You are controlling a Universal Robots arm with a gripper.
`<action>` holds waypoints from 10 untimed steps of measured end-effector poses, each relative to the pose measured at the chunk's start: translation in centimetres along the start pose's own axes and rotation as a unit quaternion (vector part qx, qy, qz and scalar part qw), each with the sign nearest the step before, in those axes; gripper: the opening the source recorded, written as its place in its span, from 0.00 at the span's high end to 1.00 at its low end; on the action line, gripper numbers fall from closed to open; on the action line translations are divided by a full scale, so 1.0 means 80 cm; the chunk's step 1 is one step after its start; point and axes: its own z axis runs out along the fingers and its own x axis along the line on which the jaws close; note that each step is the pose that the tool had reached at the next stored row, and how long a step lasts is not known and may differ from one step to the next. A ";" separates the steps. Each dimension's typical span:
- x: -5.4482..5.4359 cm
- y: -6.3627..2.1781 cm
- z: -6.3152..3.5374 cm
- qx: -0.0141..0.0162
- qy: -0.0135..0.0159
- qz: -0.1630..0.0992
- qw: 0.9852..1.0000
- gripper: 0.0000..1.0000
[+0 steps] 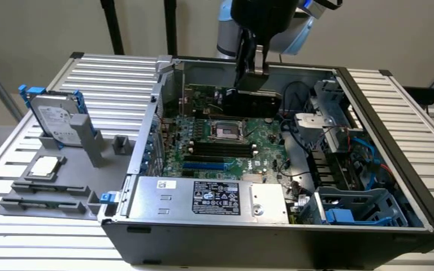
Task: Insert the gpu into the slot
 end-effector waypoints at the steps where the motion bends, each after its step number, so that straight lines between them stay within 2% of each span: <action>1: 0.000 0.001 0.002 0.000 0.000 0.003 1.000 0.74; 5: -0.002 0.008 0.012 0.001 0.001 0.014 1.000 0.74; 10: -0.002 0.023 0.024 0.001 0.003 0.019 1.000 0.74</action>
